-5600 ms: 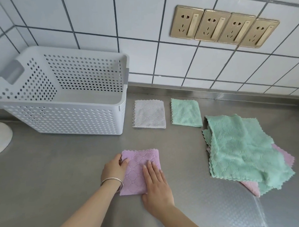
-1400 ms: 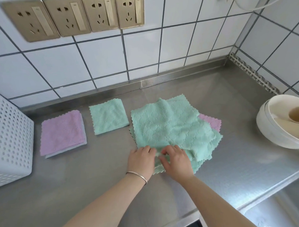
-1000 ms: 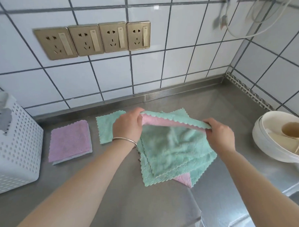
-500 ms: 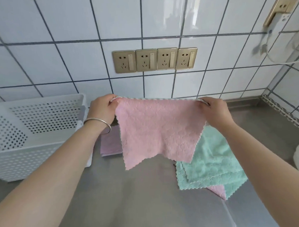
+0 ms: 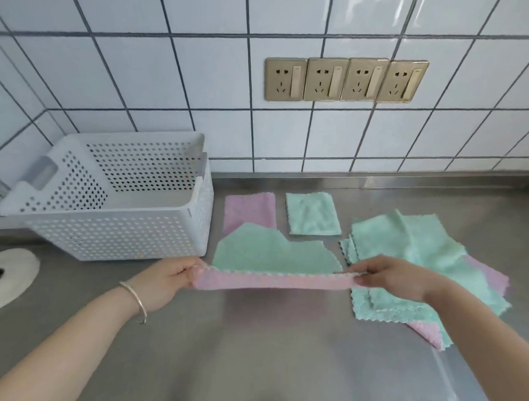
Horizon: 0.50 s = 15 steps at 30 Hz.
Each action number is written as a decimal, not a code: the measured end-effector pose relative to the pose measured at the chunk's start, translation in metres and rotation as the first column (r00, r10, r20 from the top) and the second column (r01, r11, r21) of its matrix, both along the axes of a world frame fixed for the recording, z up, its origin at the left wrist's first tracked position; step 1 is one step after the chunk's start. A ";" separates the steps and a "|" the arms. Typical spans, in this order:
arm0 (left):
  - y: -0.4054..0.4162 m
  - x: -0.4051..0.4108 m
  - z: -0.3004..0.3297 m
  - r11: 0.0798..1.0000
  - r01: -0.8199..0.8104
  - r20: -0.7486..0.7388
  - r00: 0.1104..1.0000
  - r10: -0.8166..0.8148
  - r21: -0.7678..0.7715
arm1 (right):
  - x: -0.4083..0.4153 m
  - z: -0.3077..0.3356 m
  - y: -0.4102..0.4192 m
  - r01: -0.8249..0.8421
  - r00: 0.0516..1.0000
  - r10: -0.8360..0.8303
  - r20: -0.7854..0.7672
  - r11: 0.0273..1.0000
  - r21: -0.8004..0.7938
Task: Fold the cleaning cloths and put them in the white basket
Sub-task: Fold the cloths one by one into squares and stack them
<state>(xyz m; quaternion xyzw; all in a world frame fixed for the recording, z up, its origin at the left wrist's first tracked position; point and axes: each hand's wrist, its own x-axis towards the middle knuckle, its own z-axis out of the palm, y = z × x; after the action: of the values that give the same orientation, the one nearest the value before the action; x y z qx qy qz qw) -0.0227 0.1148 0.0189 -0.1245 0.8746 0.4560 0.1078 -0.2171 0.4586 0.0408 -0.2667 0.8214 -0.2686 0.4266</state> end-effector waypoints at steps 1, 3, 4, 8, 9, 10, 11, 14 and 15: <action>0.003 0.007 -0.014 0.999 0.037 0.069 0.997 -0.035 -0.017 | 0.007 -0.016 0.000 -0.047 0.999 0.046 0.024 0.997 0.068; 0.010 0.021 -0.043 0.997 0.072 0.188 0.980 -0.068 -0.012 | 0.021 -0.045 0.000 -0.132 0.990 0.119 0.080 0.972 0.194; 0.014 0.027 -0.056 0.997 0.072 0.230 0.971 -0.072 0.008 | 0.028 -0.057 0.000 -0.163 0.984 0.139 0.110 0.955 0.247; 0.026 0.052 -0.100 0.993 0.042 0.402 0.912 -0.082 0.109 | 0.051 -0.089 0.009 -0.212 0.972 0.155 0.174 0.898 0.386; 0.029 0.057 -0.108 0.992 0.027 0.439 0.895 -0.079 0.122 | 0.053 -0.095 0.013 -0.215 0.972 0.153 0.181 0.891 0.400; 0.032 0.061 -0.112 0.993 0.024 0.469 0.880 -0.077 0.118 | 0.055 -0.099 0.016 -0.207 0.973 0.140 0.186 0.885 0.416; 0.034 0.062 -0.117 0.991 0.014 0.492 0.867 -0.079 0.135 | 0.055 -0.100 0.017 -0.195 0.973 0.119 0.199 0.884 0.425; 0.038 0.061 -0.121 0.974 -0.078 0.543 0.838 -0.052 0.214 | 0.050 -0.102 0.016 -0.159 0.973 0.070 0.218 0.893 0.421; 0.038 0.058 -0.121 0.966 -0.120 0.554 0.832 -0.028 0.229 | 0.048 -0.101 0.015 -0.142 0.976 0.059 0.211 0.904 0.403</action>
<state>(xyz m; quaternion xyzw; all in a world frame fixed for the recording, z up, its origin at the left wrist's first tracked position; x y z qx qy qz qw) 0.0357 0.1529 -0.1017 -0.2569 0.7370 0.5113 0.3596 -0.1691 0.4735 -0.0603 -0.1847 0.7993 -0.0901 0.5647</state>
